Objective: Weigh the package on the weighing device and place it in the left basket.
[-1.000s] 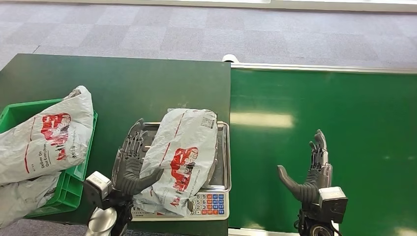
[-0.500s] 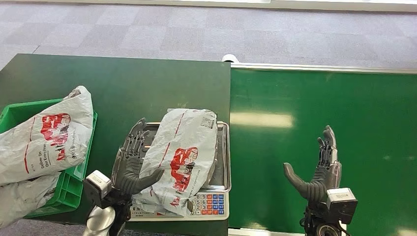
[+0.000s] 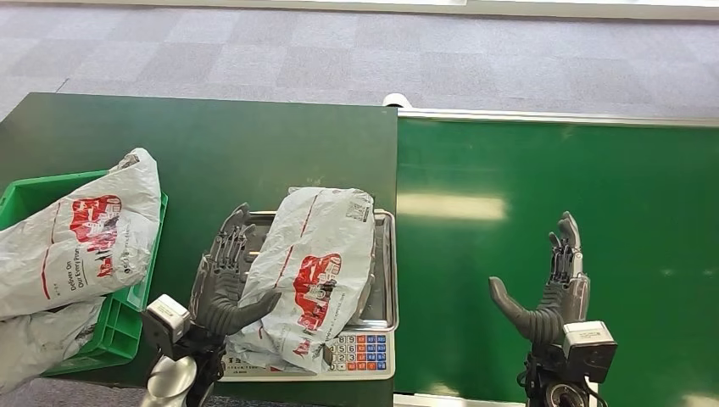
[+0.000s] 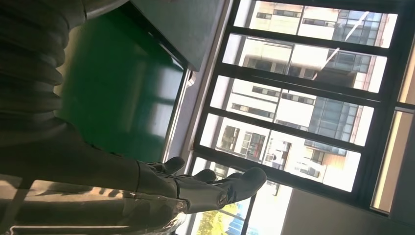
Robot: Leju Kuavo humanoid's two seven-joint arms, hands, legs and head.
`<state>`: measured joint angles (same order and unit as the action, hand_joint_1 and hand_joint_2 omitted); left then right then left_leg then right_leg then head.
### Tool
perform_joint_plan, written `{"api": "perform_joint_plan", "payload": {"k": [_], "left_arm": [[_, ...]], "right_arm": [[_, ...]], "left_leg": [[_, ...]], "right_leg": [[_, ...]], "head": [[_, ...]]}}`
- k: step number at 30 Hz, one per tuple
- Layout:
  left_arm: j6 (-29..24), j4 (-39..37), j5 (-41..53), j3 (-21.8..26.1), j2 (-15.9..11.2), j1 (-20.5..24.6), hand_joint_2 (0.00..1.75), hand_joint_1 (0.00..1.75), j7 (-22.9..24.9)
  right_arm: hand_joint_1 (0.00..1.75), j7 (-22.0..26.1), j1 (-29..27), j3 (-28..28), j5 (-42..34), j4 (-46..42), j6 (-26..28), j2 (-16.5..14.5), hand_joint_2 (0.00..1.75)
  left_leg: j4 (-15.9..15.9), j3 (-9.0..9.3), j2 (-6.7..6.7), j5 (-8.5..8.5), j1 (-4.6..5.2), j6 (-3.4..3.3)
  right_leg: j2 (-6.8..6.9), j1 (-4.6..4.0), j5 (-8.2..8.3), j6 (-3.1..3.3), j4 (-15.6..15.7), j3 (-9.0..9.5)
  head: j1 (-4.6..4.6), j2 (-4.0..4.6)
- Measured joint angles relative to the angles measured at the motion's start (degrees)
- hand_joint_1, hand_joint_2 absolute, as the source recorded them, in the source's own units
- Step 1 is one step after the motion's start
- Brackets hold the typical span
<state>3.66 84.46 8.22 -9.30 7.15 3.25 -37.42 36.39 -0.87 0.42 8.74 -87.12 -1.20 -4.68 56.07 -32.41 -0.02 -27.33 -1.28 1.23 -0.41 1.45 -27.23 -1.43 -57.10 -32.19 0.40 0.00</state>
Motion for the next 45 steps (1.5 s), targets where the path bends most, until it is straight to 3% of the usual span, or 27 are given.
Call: {"api": "perform_joint_plan", "payload": {"k": [8,13,20,26,40,43,44,45], "left_arm": [[3.0,0.0,-3.1,0.5,-0.1,0.1,1.75,0.0,0.0],[2.2,0.0,-2.1,0.6,-0.2,0.3,1.75,0.0,0.0],[-6.2,0.0,17.4,-2.0,-1.3,0.6,1.75,0.0,0.9],[-5.5,-1.7,35.4,-8.5,-3.6,1.5,1.75,0.0,8.2],[1.4,-8.3,41.4,-13.9,-6.3,4.9,1.75,0.0,14.5],[3.1,-10.6,41.2,-14.5,-6.5,6.3,1.75,0.37,15.2],[3.3,-11.2,41.2,-14.7,-6.5,6.6,1.75,0.79,15.3],[3.4,-11.7,41.2,-14.8,-6.6,6.9,1.75,1.1,15.3]], "right_arm": [[0.0,0.0,0.7,0.0,0.1,0.4,-0.1,0.0,1.75],[0.0,0.0,1.0,0.0,0.1,0.5,-0.2,0.0,1.75],[0.0,0.0,0.8,0.0,0.2,0.5,-0.2,0.0,1.75],[0.0,0.0,1.0,0.0,1.2,1.2,-1.4,0.0,1.75],[0.0,-0.5,1.4,0.0,2.1,2.1,-2.1,-0.1,1.75],[0.0,-0.8,1.2,0.0,2.3,2.1,-2.1,-0.1,1.75],[0.0,-0.8,1.1,0.0,2.3,2.1,-2.0,-0.1,1.75],[0.0,-0.9,1.1,0.0,2.3,2.1,-2.0,-0.1,1.75]], "left_leg": [[0.0,0.0,0.0,0.0,0.0,0.0],[0.0,0.0,0.0,0.0,0.0,0.0],[0.0,0.0,0.0,0.0,0.0,0.0],[0.0,0.0,-0.01,0.0,0.0,0.0],[0.0,0.27,0.16,-0.01,0.01,-0.01],[0.0,0.57,0.36,-0.04,0.03,-0.04],[0.0,0.7,0.42,-0.08,0.03,-0.05],[0.0,0.84,0.46,-0.12,0.04,-0.06]], "right_leg": [[0.0,0.0,0.0,0.0,0.0,0.0],[0.0,0.0,0.0,0.0,0.0,-0.01],[0.0,0.0,0.0,0.0,0.0,-0.02],[0.0,0.0,0.0,0.0,0.0,-0.01],[0.17,0.01,-0.07,-0.04,0.0,0.37],[0.36,0.03,-0.18,-0.06,0.1,0.77],[0.39,0.03,-0.24,-0.05,0.1,0.93],[0.42,0.03,-0.3,-0.05,0.1,1.09]], "head": [[0.01,0.0],[-0.01,0.0],[0.0,0.0],[-0.01,0.0],[0.0,0.0],[0.01,0.0],[0.01,0.0],[0.0,0.0]]}}
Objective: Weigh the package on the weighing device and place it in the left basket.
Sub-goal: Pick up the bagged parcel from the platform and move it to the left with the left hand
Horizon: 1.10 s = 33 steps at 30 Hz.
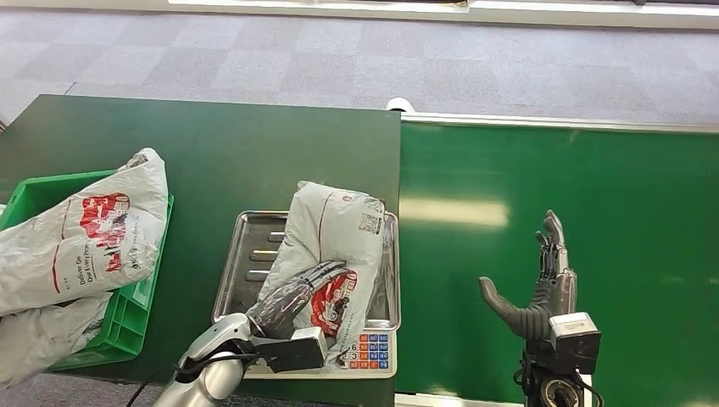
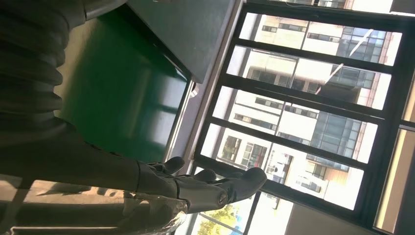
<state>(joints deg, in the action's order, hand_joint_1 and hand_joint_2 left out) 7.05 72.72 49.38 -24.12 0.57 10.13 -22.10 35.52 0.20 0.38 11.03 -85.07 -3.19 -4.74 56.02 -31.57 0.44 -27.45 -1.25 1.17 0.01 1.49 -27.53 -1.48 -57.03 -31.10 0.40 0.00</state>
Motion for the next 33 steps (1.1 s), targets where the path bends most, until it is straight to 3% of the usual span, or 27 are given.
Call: {"api": "perform_joint_plan", "payload": {"k": [2,12,24,33], "left_arm": [[0.1,-0.8,0.0,-0.3,-0.1,0.5,1.75,1.73,0.0],[-1.0,-3.1,-1.7,-1.0,0.1,1.7,1.75,1.75,-1.2],[-8.4,-5.1,-2.1,-2.1,0.5,2.3,1.75,1.75,-5.0],[-15.4,-2.2,-3.9,-0.3,1.0,-0.3,1.75,1.75,-9.3]], "right_arm": [[0.0,0.0,-0.1,0.0,0.0,0.0,0.1,0.0,1.75],[0.0,-0.2,-0.6,-0.4,0.1,0.0,1.1,0.0,1.75],[0.0,-1.0,-0.7,-1.3,-0.1,-0.8,1.9,-0.2,1.75],[0.0,-1.1,-0.6,-1.4,0.0,-0.8,1.9,-0.6,1.75]], "left_leg": [[0.0,0.29,0.08,-0.08,0.02,0.0],[0.0,1.24,0.19,-0.36,0.09,-0.05],[0.0,1.24,0.21,-0.35,0.15,-0.12],[0.0,0.81,-0.02,-0.3,0.13,-0.07]], "right_leg": [[0.03,0.02,-0.09,-0.02,0.0,0.3],[0.12,0.09,-0.37,-0.1,0.0,1.24],[0.17,0.16,-0.4,-0.12,0.0,1.2],[0.0,0.14,-0.27,-0.05,0.0,0.69]], "head": [[-0.01,0.0],[-0.01,0.0],[-0.01,0.0],[0.0,0.0]]}}
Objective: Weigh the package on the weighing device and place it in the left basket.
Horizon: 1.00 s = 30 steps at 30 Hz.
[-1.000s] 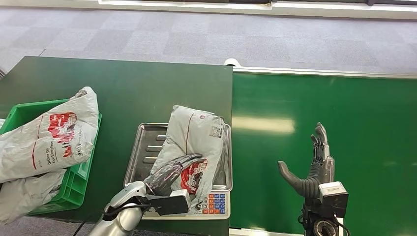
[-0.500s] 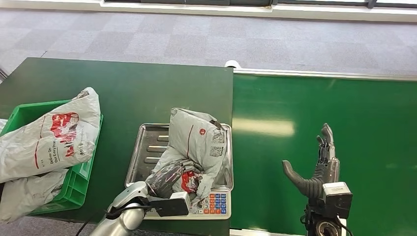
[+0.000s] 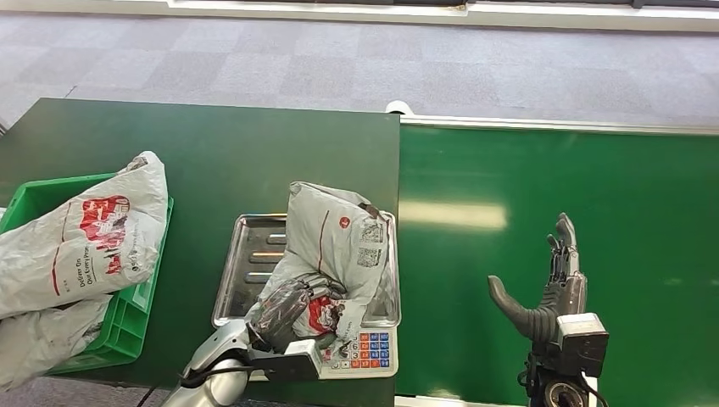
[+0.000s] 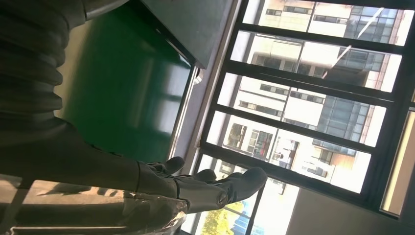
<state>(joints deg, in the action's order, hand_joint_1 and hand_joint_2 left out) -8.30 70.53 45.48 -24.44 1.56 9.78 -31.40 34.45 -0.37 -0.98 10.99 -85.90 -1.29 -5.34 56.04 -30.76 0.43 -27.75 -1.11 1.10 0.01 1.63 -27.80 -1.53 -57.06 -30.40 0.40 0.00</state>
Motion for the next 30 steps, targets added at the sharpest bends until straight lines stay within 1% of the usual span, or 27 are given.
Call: {"api": "perform_joint_plan", "payload": {"k": [5,7,9,13,15,18,20,23,27,30], "left_arm": [[-9.9,5.4,-6.8,3.8,0.8,-1.8,1.75,1.75,-6.3],[-13.7,8.7,-9.8,5.6,0.8,-2.3,1.75,1.75,-7.7],[-16.9,12.0,-12.3,7.0,0.5,-2.7,1.75,1.75,-8.4],[-20.2,16.3,-15.2,8.3,-0.1,-3.4,1.75,1.75,-8.5],[-24.0,18.4,-19.3,8.1,-0.9,-3.9,1.75,1.75,-8.6],[-29.9,23.1,-27.6,7.5,-3.1,-4.3,1.75,1.75,-8.6],[-31.3,27.2,-31.0,7.4,-4.1,-4.9,1.75,1.75,-8.6],[-31.5,33.8,-32.1,8.3,-4.3,-5.8,1.75,1.75,-8.7],[-31.6,41.2,-30.1,12.8,-2.8,-6.7,1.75,1.75,-8.7],[-31.6,44.7,-30.3,15.8,-2.0,-7.3,1.75,1.75,-8.7]], "right_arm": [[0.0,-0.1,0.0,0.0,0.0,0.0,-0.2,-0.3,1.75],[0.0,-0.1,0.0,0.0,0.0,0.0,-0.2,-0.4,1.75],[0.0,-0.1,-0.1,0.0,-0.1,0.0,-0.2,-0.4,1.75],[0.0,-0.1,-0.3,0.0,-0.2,0.0,-0.1,-0.5,1.75],[0.0,-0.1,-0.3,0.1,-0.2,0.0,-0.1,-0.5,1.75],[0.0,0.0,-0.3,0.2,-0.4,0.1,0.0,-0.5,1.75],[0.0,0.2,-0.3,0.3,-0.7,0.3,0.2,-0.4,1.75],[0.0,0.6,-0.4,0.6,-1.1,0.5,0.5,-0.4,1.75],[0.0,1.0,-0.7,1.2,-1.6,0.8,1.2,-0.4,1.75],[0.0,1.0,-1.0,1.5,-1.7,0.8,1.5,-0.4,1.75]], "left_leg": [[0.0,-0.45,-0.15,0.0,-0.05,0.01],[0.0,-0.54,-0.14,0.0,-0.07,0.01],[0.0,-0.65,-0.13,0.0,-0.08,0.01],[0.0,-0.82,-0.12,0.0,-0.07,0.01],[0.0,-0.87,-0.13,0.0,-0.07,0.01],[0.0,-0.89,-0.13,-0.01,-0.07,0.01],[0.0,-0.9,-0.12,-0.01,-0.07,0.01],[0.0,-0.93,-0.14,-0.01,-0.07,0.01],[0.0,-0.94,-0.14,-0.01,-0.07,0.01],[0.0,-0.93,-0.13,-0.01,-0.07,0.02]], "right_leg": [[-0.13,-0.06,0.05,0.04,0.0,-0.51],[-0.13,-0.08,0.05,0.04,0.0,-0.6],[-0.12,-0.09,0.04,0.04,0.0,-0.7],[-0.11,-0.09,0.03,0.04,0.0,-0.82],[-0.12,-0.09,0.03,0.04,0.0,-0.87],[-0.11,-0.08,0.03,0.04,0.0,-0.91],[-0.11,-0.09,0.02,0.04,0.0,-0.92],[-0.11,-0.09,0.02,0.04,0.0,-0.94],[-0.12,-0.08,0.02,0.04,0.0,-0.97],[-0.11,-0.08,0.02,0.04,0.0,-0.97]], "head": [[0.01,0.0],[0.01,0.0],[0.01,0.0],[-0.01,0.0],[-0.01,0.0],[0.01,0.0],[0.01,0.0],[0.0,0.0],[0.0,0.0],[0.01,0.0]]}}
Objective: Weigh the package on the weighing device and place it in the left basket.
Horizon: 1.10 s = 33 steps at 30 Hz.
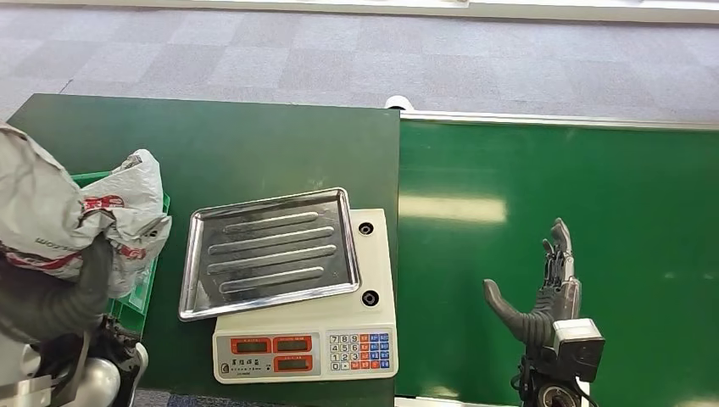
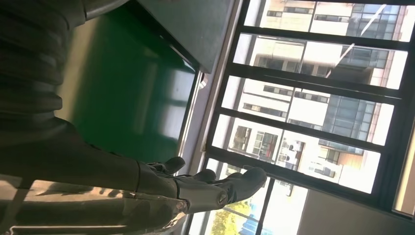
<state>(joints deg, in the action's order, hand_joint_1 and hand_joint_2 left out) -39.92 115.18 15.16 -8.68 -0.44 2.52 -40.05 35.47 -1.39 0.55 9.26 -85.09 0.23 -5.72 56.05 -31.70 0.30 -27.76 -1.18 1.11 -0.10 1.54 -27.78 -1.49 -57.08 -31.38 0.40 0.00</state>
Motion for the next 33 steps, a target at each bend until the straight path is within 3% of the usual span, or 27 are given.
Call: {"api": "perform_joint_plan", "payload": {"k": [10,33], "left_arm": [[0.0,3.9,-0.6,2.1,0.6,-0.9,1.75,1.75,0.0],[0.0,5.0,-0.8,2.5,1.3,-1.5,1.75,1.75,0.0]], "right_arm": [[0.0,0.0,-0.4,0.1,0.0,0.0,0.2,0.0,1.75],[0.0,0.0,-1.0,0.1,0.0,-0.1,0.5,0.0,1.75]], "left_leg": [[0.0,0.0,0.0,0.0,0.0,0.0],[0.0,0.0,0.0,0.0,0.0,0.0]], "right_leg": [[0.0,0.0,0.0,0.0,0.0,0.0],[0.0,0.0,0.0,0.0,0.0,0.0]], "head": [[-0.01,0.0],[-0.01,0.0]]}}
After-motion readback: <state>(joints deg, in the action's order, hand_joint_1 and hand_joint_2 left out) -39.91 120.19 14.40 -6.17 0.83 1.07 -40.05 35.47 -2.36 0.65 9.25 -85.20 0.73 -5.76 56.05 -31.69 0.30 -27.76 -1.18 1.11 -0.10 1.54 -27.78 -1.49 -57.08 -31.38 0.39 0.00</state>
